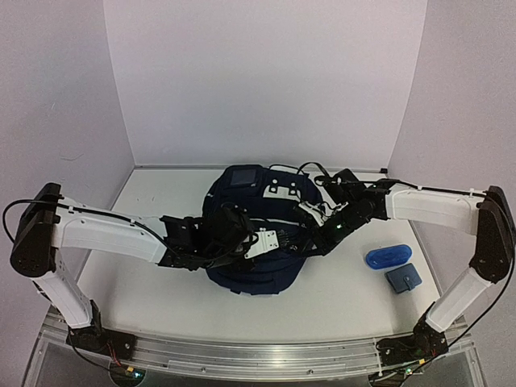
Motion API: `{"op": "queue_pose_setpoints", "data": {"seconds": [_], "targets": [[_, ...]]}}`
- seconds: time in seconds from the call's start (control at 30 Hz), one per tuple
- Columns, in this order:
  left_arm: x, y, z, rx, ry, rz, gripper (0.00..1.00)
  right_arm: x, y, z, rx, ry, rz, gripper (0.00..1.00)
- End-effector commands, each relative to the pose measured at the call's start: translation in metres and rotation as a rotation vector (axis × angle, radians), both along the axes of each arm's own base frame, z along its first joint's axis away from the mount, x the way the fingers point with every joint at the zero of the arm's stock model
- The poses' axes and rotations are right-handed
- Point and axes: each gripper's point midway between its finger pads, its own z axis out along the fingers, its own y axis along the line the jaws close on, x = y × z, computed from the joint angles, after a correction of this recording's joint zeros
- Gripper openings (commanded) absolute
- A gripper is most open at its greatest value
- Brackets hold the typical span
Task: Pack the student bag
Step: Zip the student bag at the center of the board.
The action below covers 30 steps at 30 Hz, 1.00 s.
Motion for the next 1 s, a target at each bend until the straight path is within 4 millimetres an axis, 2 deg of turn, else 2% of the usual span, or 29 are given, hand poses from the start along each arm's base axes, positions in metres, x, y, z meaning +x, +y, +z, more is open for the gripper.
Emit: {"op": "queue_pose_setpoints", "data": {"seconds": [0.0,0.17,0.57,0.87,0.97], "targets": [[0.013,0.044,0.026,-0.004,-0.039,0.147,0.0,0.01,-0.031,0.007,-0.067,-0.052,-0.055,0.0],[0.01,0.061,0.032,-0.015,-0.04,0.176,0.0,0.028,-0.047,-0.002,-0.128,-0.08,-0.088,0.0],[0.001,0.088,0.048,-0.067,-0.033,0.22,0.0,0.089,-0.071,-0.027,-0.253,-0.123,-0.168,0.0],[-0.005,0.094,0.039,-0.056,0.004,0.219,0.0,0.142,-0.082,-0.026,-0.277,-0.158,-0.256,0.0],[-0.007,0.095,0.039,-0.068,0.011,0.22,0.0,0.151,-0.082,-0.031,-0.279,-0.15,-0.263,0.0]]}}
